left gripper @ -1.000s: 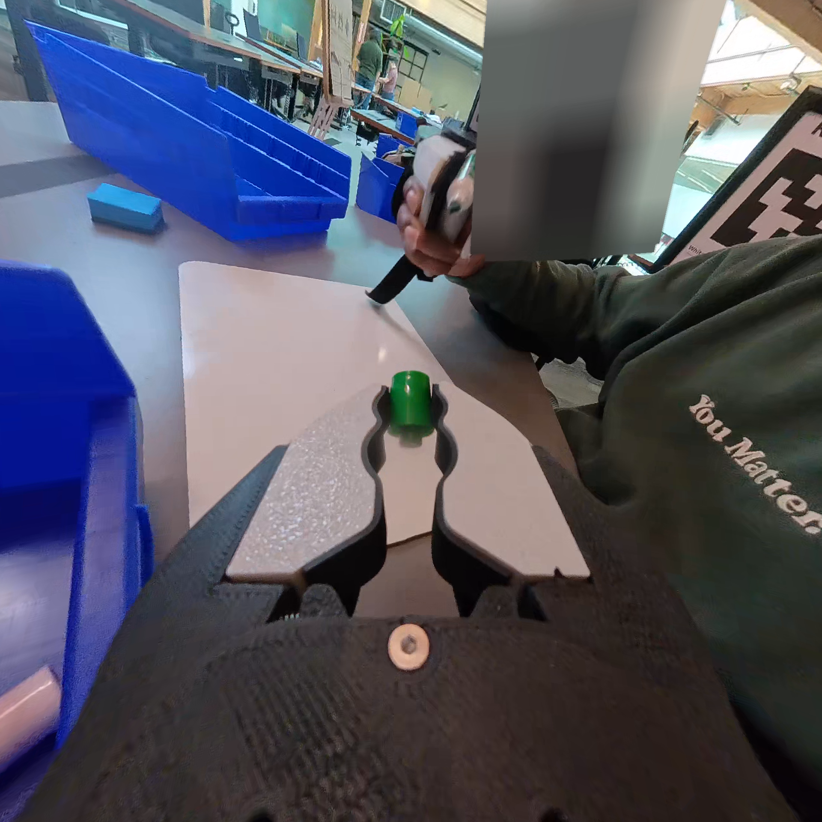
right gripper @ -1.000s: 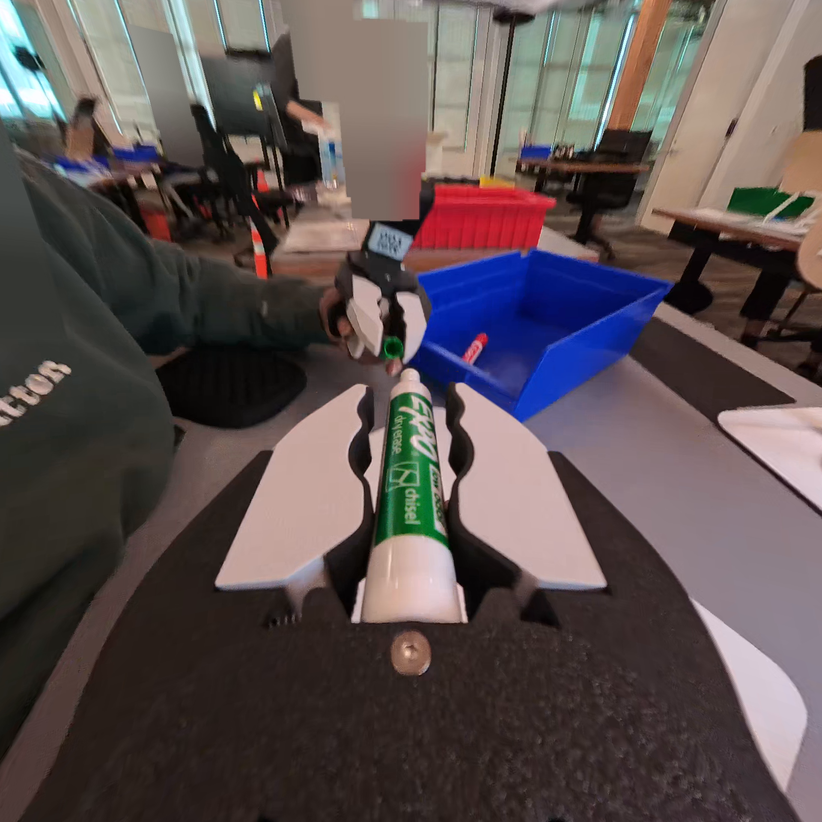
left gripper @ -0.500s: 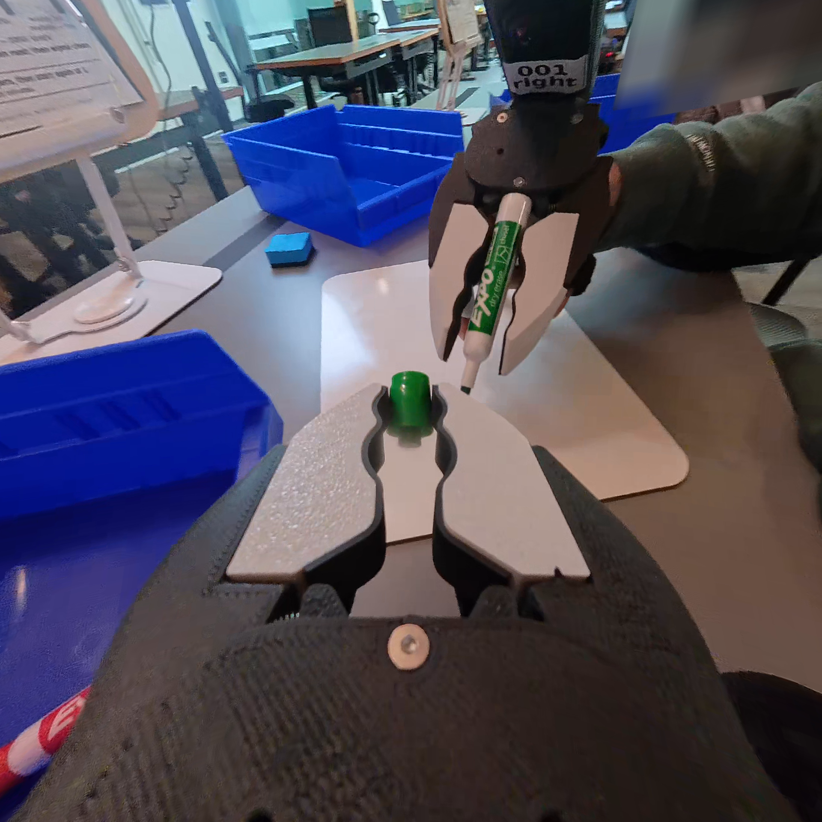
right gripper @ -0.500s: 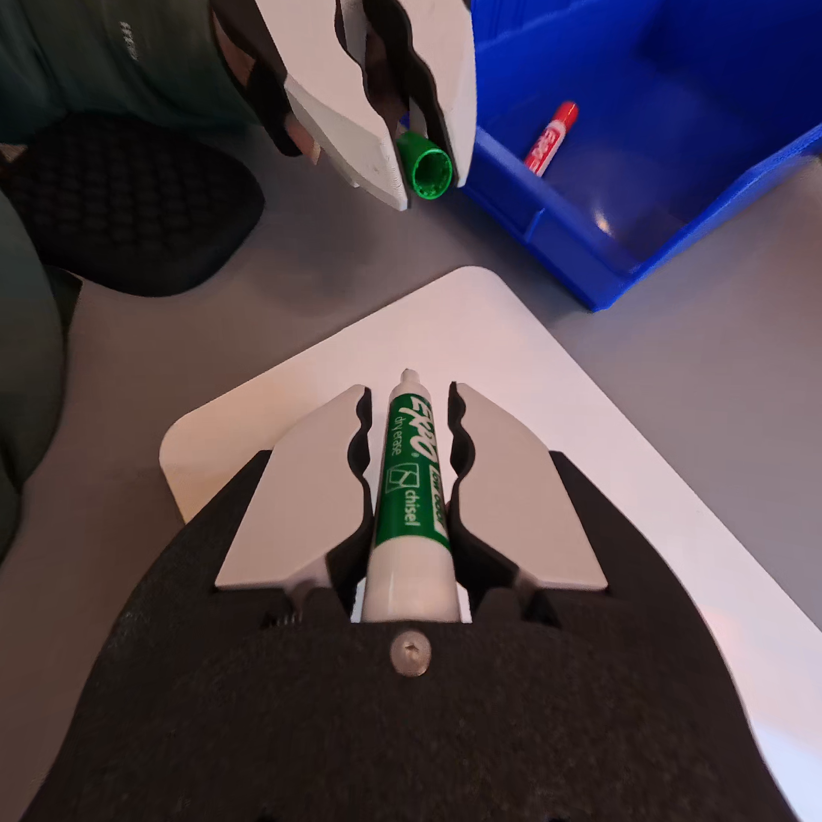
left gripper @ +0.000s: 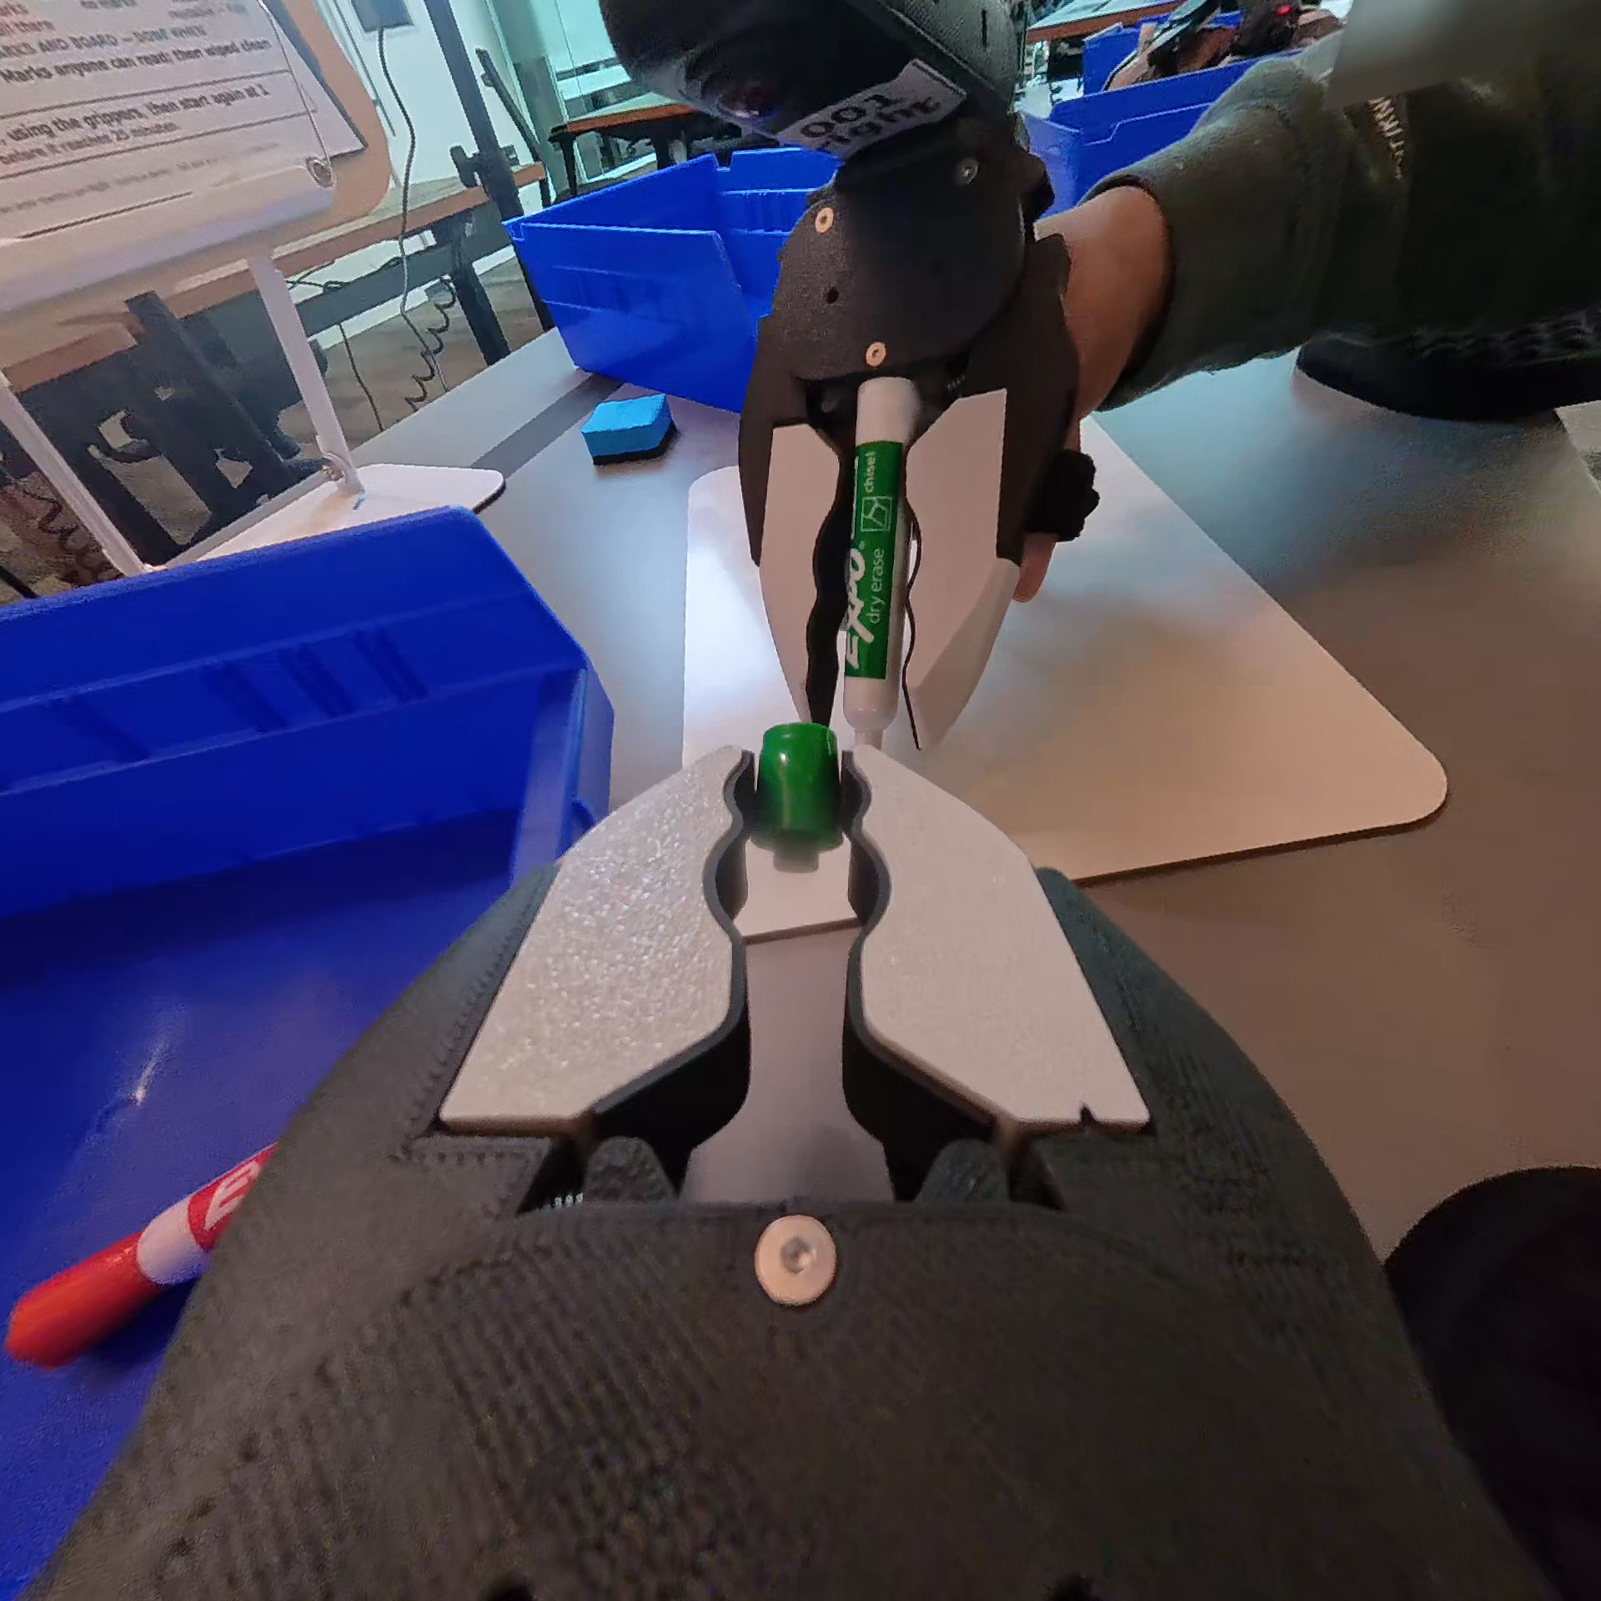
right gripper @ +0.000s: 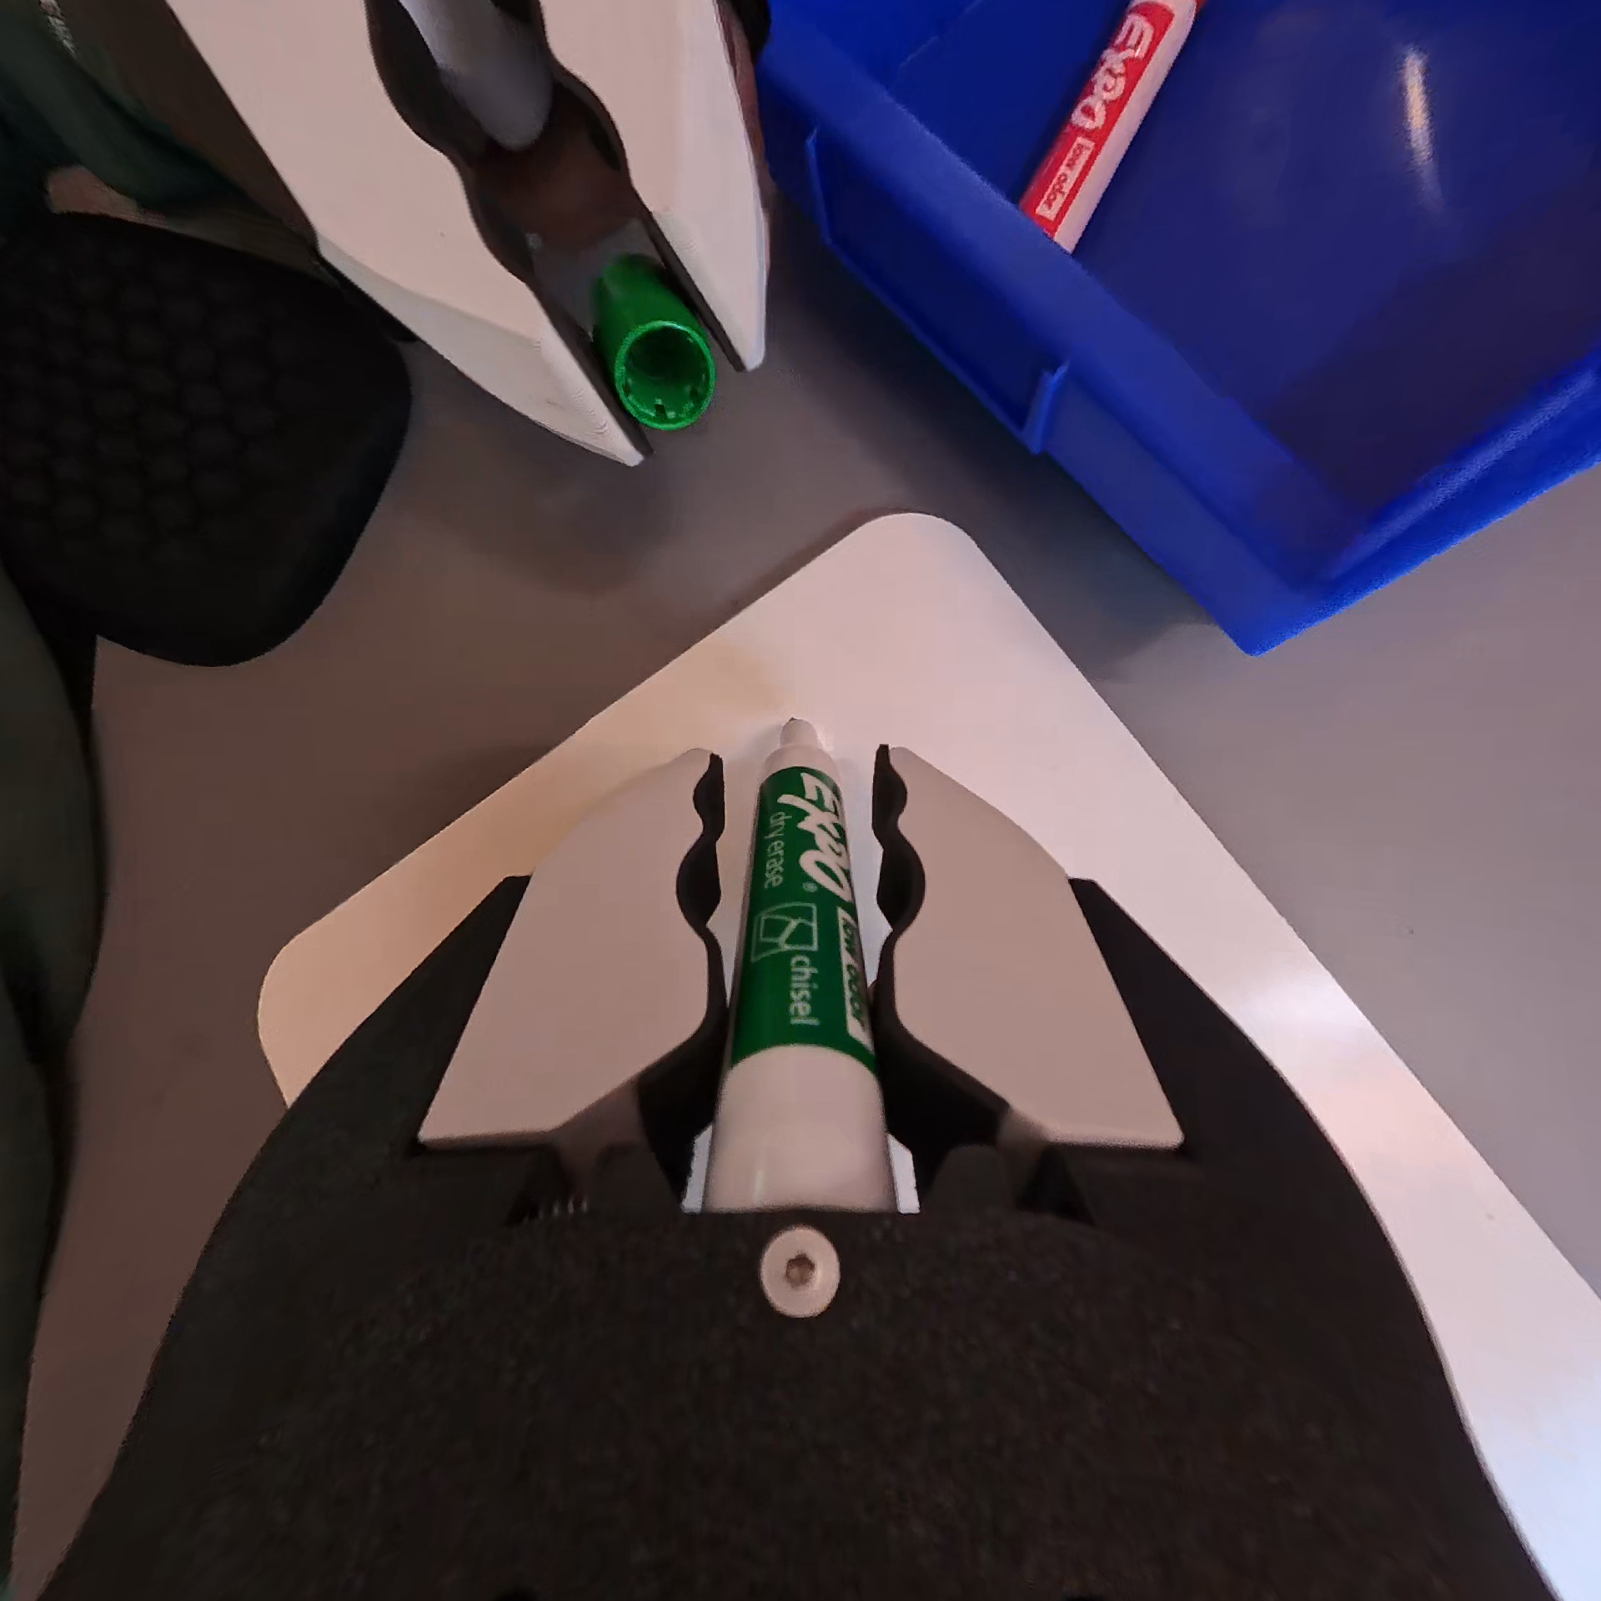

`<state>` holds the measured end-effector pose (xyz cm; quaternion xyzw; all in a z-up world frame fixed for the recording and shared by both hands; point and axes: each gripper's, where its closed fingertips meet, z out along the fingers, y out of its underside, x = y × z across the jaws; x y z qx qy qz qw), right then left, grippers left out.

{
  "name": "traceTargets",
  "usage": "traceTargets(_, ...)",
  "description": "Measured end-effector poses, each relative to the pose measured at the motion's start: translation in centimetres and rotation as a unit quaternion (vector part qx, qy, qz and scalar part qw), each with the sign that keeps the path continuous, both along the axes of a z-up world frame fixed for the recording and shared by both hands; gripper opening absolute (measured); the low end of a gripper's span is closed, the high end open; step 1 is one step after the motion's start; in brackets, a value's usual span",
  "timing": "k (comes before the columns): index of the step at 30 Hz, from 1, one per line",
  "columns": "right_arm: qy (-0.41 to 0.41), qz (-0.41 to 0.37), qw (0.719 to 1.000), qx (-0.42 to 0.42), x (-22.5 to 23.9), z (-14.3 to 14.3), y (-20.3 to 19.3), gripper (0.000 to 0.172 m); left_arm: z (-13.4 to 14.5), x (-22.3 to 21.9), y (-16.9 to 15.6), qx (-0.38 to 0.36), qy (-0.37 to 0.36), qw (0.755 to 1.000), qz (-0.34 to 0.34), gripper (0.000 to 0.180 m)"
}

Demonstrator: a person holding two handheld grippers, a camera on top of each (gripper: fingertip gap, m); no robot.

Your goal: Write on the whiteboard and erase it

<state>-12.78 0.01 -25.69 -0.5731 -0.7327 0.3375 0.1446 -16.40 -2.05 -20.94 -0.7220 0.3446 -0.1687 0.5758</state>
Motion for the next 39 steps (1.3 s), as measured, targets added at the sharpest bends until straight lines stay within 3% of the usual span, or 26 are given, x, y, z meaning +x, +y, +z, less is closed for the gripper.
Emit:
traceTargets(13, -0.05, -0.012, 0.999, -0.017, -0.7, -0.7, 0.5, 0.033, -0.8, -0.2, -0.1, -0.01, 0.015, 1.0, 0.0, 0.019)
traceTargets(25, -0.085, 0.015, 0.996, -0.028, 5.4, -0.6, -3.7, 0.036, -0.8, -0.3, 0.0, -0.038, -0.023, 0.999, -0.001, 0.019)
traceTargets(32, -0.041, -0.016, 0.999, -0.026, 3.3, 0.6, -1.6, 0.033, -1.1, -0.1, -0.1, -0.038, -0.015, 0.999, -0.003, 0.019)
traceTargets(39, -0.049, -0.007, 0.998, -0.032, 2.5, -0.3, -1.5, 0.033, -1.3, -0.2, 0.0, -0.043, -0.013, 0.999, -0.004, 0.019)
